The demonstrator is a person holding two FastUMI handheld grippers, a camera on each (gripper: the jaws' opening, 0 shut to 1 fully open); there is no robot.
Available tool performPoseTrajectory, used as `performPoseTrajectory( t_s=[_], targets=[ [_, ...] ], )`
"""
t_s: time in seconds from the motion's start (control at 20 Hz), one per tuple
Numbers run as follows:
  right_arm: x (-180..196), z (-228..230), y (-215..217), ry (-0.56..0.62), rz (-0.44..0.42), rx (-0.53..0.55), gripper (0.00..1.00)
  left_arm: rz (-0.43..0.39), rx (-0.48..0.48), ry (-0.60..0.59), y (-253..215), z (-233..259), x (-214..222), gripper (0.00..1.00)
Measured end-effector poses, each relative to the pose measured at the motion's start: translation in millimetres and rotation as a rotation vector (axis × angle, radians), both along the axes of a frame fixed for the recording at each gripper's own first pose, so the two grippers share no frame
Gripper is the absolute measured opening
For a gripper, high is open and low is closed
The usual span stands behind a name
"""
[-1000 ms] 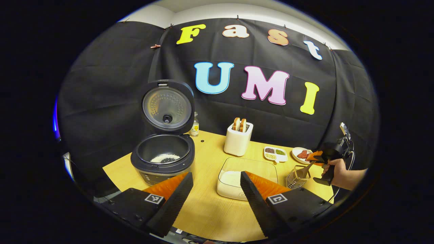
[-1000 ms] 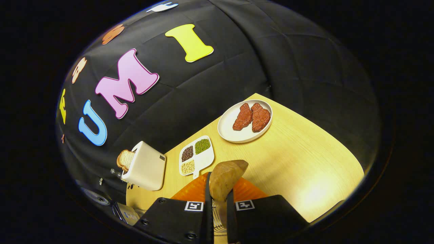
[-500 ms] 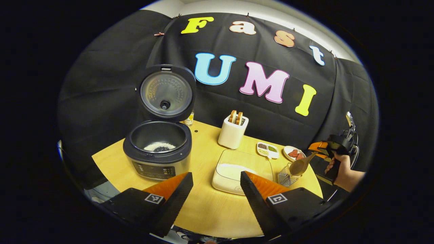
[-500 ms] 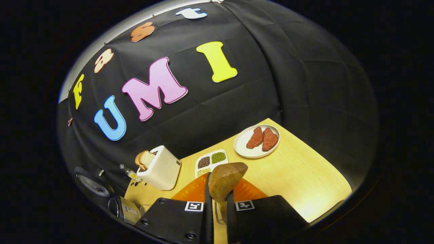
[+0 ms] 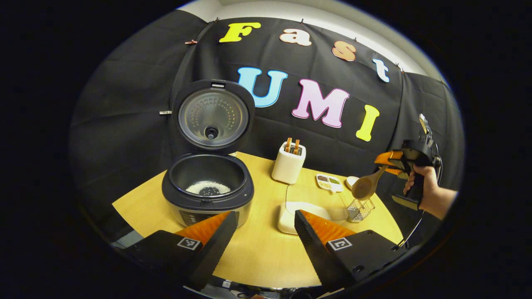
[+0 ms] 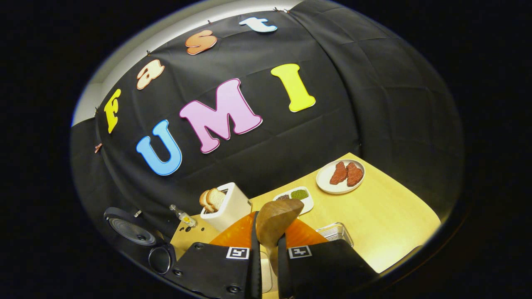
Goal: Close the left gripper, press the button to open the rice cooker; take a wooden spoon from the chopstick holder with the right hand, scoop a spoonful of rice and pour it into the rice cooker, then put the wooden spoon back into the chopstick holder.
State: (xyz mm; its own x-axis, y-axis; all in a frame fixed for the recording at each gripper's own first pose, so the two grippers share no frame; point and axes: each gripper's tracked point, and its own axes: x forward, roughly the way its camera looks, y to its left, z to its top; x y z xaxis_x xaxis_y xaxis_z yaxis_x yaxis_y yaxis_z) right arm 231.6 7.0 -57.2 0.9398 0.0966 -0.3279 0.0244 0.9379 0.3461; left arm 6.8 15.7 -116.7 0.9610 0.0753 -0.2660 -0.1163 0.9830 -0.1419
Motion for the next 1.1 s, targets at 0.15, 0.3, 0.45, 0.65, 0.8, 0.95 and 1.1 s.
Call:
performPoseTrajectory(
  t_s=[0.15, 0.3, 0.45, 0.65, 0.8, 0.95, 1.1],
  targets=[
    [-7, -17, 36, 0.027, 0.050, -0.037, 0.19, -0.021, 0.008, -0.011, 15, -9, -3, 0.95],
    [-8, -45, 64, 0.068, 0.076, -0.078, 0.19, -0.026, -0.049, 0.009, 30, -22, -2, 0.95],
    [-7, -76, 80, 0.119, 0.084, -0.119, 0.19, -0.036, -0.089, 0.024, 42, -28, 0, 0.95],
    [-5, -117, 86, 0.204, 0.074, -0.162, 0.19, -0.061, -0.057, 0.020, 55, -32, 2, 0.95],
    [-7, -137, 97, 0.255, 0.094, -0.178, 0.20, -0.063, -0.064, 0.027, 59, -37, 7, 0.95],
    [-15, -144, 107, 0.264, 0.113, -0.193, 0.20, -0.068, -0.088, 0.032, 59, -41, 9, 0.95],
    [-21, -149, 124, 0.283, 0.143, -0.189, 0.19, -0.061, -0.091, 0.026, 64, -39, 10, 0.95]
  ],
)
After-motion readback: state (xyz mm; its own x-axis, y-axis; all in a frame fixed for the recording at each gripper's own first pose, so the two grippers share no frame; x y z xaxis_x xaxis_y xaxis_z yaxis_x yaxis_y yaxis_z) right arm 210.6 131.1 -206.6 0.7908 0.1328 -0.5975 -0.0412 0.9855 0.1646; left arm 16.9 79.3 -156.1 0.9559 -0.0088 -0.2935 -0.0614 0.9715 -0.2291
